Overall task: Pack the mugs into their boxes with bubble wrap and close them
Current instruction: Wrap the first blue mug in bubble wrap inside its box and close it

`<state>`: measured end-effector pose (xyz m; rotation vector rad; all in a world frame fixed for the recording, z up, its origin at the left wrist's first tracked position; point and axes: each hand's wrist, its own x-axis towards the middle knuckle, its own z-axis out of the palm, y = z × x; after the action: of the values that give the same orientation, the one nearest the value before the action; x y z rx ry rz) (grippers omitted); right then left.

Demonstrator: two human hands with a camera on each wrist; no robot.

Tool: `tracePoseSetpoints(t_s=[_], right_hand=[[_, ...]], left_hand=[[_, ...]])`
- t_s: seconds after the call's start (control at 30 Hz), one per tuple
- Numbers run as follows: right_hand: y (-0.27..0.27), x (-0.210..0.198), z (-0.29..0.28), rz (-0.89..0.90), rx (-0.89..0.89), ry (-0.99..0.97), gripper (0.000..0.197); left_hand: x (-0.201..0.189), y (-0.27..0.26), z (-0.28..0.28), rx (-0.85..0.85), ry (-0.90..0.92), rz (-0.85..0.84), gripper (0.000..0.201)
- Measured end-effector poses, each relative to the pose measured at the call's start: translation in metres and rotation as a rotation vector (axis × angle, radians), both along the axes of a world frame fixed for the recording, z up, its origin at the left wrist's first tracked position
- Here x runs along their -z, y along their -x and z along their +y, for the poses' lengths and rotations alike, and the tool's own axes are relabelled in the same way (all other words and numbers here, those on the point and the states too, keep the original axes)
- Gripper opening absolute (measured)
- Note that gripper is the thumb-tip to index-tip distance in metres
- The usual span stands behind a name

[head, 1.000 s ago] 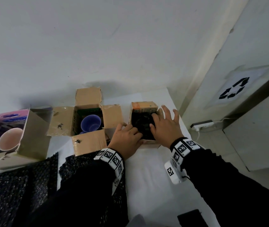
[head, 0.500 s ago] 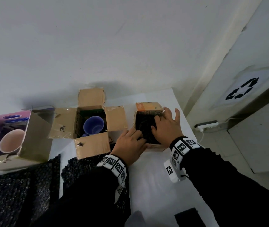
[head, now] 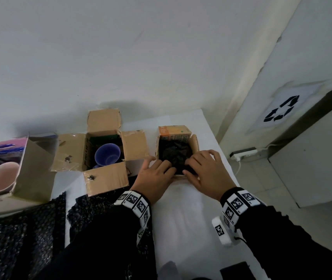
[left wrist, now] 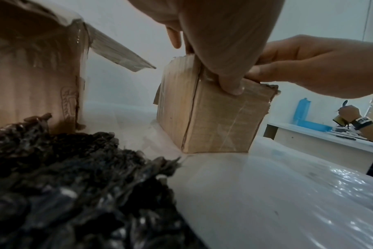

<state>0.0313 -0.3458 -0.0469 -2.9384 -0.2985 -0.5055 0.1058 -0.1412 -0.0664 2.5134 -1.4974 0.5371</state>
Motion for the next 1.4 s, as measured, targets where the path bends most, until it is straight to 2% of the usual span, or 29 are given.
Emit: tracePoseSetpoints(t_s=[0.13,0.3,0.4,0.5,0.57,0.67,0.73,0.8,0.87,0.97,1.0,1.1,1.17,1.23,1.3,1.37,1.4], right_hand=[[0.014,0.008,-0.004,0.014,-0.073,0.024,0.022],[0.017,0.013,-0.004,0.037,-0.047,0.145,0.010],[0.018,0.011,-0.001,0.012,0.020,0.196,0.003],[0.019,0.011,0.004,0.003,0.067,0.226,0.016],[0.018,0.009,0.006,0.021,0.057,0.227,0.024],[0.015,0.008,0.007,0.084,-0.023,0.221,0.024],[0.012,0.007,0.008,0.104,-0.045,0.236,0.015],[0.010,0.004,0.012,0.124,-0.047,0.218,0.028],[0.011,0.003,0.014,0.154,-0.043,0.231,0.031],[0.012,0.004,0.009,0.215,-0.082,0.243,0.022],[0.011,0.004,0.006,0.205,-0.102,0.210,0.014],[0.003,-0.010,-0.003,0.158,-0.077,-0.122,0.027],[-0.010,-0.019,-0.010,0.082,0.033,-0.380,0.022],[-0.031,-0.019,-0.018,0.048,0.186,-0.558,0.016],[-0.054,-0.020,-0.023,0.222,0.367,-0.718,0.029],[-0.076,-0.021,-0.023,0.514,0.487,-0.817,0.048],[-0.085,-0.022,-0.022,0.610,0.488,-0.806,0.054]], left_hand=[[0.005,-0.002,-0.002,0.037,-0.004,0.041,0.012],[0.003,-0.003,-0.003,0.035,-0.029,0.035,0.011],[0.001,0.001,-0.004,-0.026,-0.056,0.022,0.009],[0.000,0.002,-0.006,-0.057,-0.040,0.025,0.007],[-0.001,0.002,-0.008,-0.048,-0.036,0.038,0.019],[0.001,0.001,-0.008,-0.036,-0.062,0.059,0.023],[0.002,0.002,-0.007,-0.029,-0.069,0.070,0.024],[0.001,0.003,-0.007,-0.021,-0.067,0.082,0.025],[0.002,0.003,-0.007,-0.017,-0.067,0.107,0.025],[-0.003,0.002,-0.006,-0.014,-0.062,0.138,0.024],[-0.006,0.002,-0.005,-0.016,-0.058,0.134,0.024],[-0.017,0.000,0.001,-0.094,-0.045,0.131,0.023],[-0.019,-0.003,0.007,-0.212,-0.011,0.211,0.036],[-0.019,-0.004,0.012,-0.316,0.041,0.365,0.051],[-0.019,-0.003,0.013,-0.355,0.083,0.533,0.058],[-0.018,-0.002,0.013,-0.357,0.092,0.589,0.062],[-0.018,-0.003,0.013,-0.355,0.104,0.599,0.064]])
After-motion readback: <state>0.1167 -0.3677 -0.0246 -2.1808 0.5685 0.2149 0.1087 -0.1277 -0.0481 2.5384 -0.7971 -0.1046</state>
